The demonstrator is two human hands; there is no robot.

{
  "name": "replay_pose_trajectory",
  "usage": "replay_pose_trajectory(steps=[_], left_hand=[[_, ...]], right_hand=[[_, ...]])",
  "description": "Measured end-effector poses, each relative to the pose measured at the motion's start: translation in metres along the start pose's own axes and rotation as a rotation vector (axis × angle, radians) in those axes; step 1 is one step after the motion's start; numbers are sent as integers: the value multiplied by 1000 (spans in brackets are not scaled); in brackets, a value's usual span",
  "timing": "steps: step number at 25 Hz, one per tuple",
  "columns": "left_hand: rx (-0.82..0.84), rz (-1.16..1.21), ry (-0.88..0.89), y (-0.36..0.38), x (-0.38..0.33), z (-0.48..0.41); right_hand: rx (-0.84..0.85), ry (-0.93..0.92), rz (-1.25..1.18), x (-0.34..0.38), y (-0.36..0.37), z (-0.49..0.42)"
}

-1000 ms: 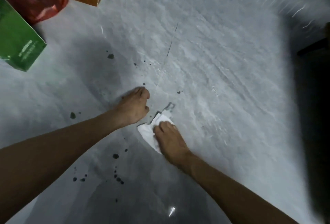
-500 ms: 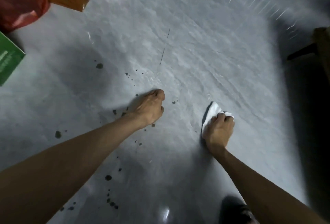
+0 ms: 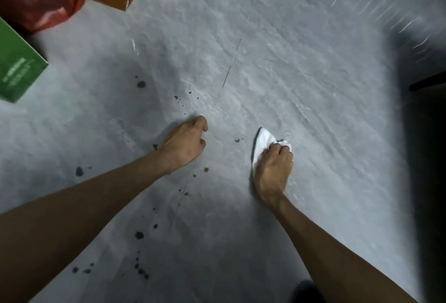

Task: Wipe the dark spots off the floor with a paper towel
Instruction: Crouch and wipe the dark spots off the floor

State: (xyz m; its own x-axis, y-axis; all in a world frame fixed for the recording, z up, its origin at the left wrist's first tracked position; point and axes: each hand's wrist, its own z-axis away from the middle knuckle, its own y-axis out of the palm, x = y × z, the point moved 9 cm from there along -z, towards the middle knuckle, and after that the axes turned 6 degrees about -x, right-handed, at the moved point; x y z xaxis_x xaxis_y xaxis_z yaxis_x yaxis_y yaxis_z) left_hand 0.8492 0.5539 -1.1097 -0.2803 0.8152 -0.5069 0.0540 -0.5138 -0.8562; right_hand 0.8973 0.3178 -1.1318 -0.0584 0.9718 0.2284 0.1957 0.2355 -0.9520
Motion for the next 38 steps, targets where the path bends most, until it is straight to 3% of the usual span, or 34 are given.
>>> replay_pose_trajectory(steps=[2, 5, 8, 10, 11, 12, 14, 15, 16, 18, 22, 24, 25, 28, 30, 32, 34, 36, 38], left_hand=[[-15, -16, -6, -8, 11, 6], [-55, -22, -9, -27, 31, 14], [-58, 0, -66, -40, 51, 19], [-59, 3, -95, -46, 58, 21], [-67, 1, -101, -49, 61, 22], [-74, 0, -103, -52, 65, 22], [-72, 2, -102, -53, 71, 20], [-61, -9, -95, -53, 73, 19], [-53, -34, -91, -52, 74, 17], [-61, -94, -109, -53, 76, 14], [-27, -255, -94, -55, 76, 4], [-18, -238, -121, -56, 81, -1], [-1, -227, -131, -55, 82, -2], [48, -204, -152, -49, 79, -1], [66, -158, -164, -50, 75, 2], [92, -69, -173, -53, 74, 8], [94, -6, -156, -60, 78, 15], [42, -2, -135, -76, 88, 22], [-22, 11, -159, -94, 106, 27]], right_hand=[[77, -200, -80, 59, 15, 16], [226, -716, -207, 152, 28, 82], [362, -1281, -293, 157, 21, 116], [386, -1455, -185, 135, 24, 86], [345, -1373, -127, 127, 30, 50], [289, -1168, -74, 120, 36, 4], [131, -620, -36, 99, 36, -75], [75, -403, -16, 96, 35, -85], [46, -325, -20, 106, 34, -72], [81, -503, -160, 148, 35, -7], [423, -1332, -327, 173, 21, 139], [375, -1409, -271, 155, 19, 97], [321, -1270, -215, 143, 21, 60], [144, -588, -49, 66, 11, -32], [31, -261, 3, 39, 2, -17], [16, -137, 4, 62, 0, 37], [118, -354, -90, 127, 10, 107], [308, -822, -243, 193, 14, 185], [436, -1249, -332, 215, 18, 206]])
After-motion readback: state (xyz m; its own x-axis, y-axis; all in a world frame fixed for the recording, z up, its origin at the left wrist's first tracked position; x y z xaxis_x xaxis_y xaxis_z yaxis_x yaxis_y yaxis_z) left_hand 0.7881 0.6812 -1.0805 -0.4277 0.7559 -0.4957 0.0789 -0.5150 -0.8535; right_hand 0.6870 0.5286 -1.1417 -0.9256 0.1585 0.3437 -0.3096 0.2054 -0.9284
